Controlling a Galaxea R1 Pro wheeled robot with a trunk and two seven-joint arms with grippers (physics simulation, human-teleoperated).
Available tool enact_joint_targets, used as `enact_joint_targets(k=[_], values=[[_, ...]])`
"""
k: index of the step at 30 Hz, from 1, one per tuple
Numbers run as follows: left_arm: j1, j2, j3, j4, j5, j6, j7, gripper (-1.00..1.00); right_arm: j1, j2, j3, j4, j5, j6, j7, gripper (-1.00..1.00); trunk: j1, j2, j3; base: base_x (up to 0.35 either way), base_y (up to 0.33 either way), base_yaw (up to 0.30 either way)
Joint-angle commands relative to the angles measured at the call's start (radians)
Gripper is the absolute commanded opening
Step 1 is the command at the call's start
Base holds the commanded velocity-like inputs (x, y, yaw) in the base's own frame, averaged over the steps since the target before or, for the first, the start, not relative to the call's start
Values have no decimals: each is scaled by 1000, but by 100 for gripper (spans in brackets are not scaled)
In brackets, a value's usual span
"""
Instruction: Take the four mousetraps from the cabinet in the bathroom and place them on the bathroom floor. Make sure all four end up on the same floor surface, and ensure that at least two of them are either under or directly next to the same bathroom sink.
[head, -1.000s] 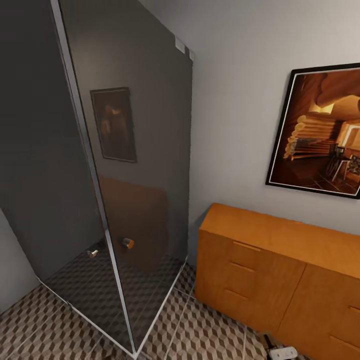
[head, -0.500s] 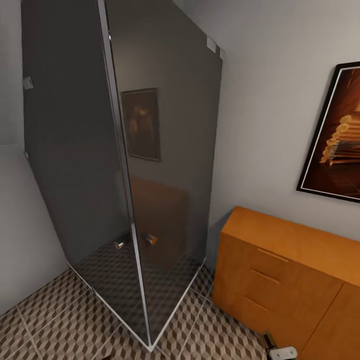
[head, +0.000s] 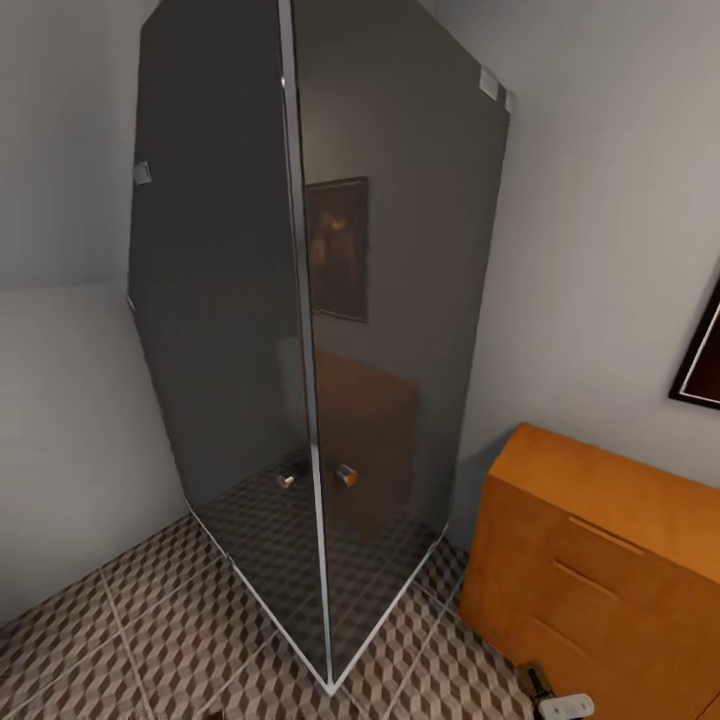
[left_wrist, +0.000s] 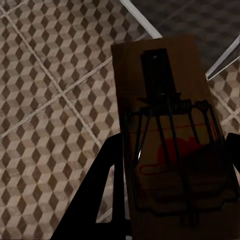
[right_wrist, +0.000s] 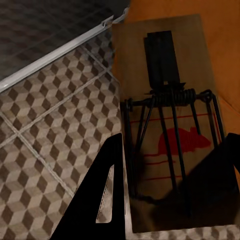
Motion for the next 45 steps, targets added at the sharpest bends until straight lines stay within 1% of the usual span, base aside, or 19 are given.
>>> enact_joint_targets(k=[1,45], values=[[-1,-1,-8,4,2,-5,5,-100,-1,0,9,3,-12,-6,4,-100,0,-1,0,0,0,297],[-1,-2,-8,4,4,-4,-3,-100,-1,0,9,3,-12,-6,4,-100,0,-1,0,0,0,298]])
